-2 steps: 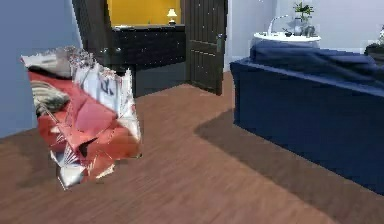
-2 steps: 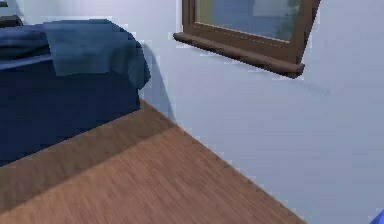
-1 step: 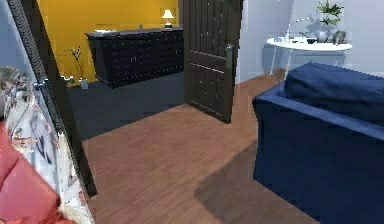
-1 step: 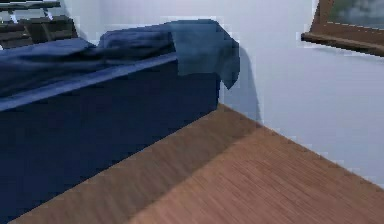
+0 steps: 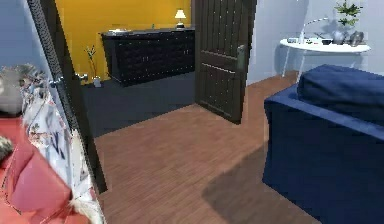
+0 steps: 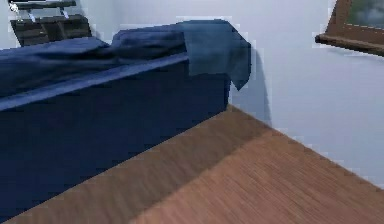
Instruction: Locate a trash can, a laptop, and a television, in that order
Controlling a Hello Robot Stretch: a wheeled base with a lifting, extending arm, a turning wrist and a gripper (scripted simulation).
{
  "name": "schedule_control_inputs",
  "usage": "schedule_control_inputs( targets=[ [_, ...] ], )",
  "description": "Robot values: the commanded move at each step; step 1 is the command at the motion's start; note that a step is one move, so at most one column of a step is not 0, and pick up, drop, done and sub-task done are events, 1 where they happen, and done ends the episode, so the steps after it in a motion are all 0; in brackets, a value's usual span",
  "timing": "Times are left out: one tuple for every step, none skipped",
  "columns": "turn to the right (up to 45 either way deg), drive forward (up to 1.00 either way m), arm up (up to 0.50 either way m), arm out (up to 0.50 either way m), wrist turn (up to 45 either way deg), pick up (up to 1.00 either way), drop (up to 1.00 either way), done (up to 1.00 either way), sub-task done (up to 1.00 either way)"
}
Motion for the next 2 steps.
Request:
schedule_control_inputs(
  targets=[
    [0.0, 1.0, 0.0, 0.0, 0.0, 0.0, 0.0, 0.0, 0.0],
    [0.0, 0.3, 0.0, 0.0, 0.0, 0.0, 0.0, 0.0, 0.0]
  ],
)
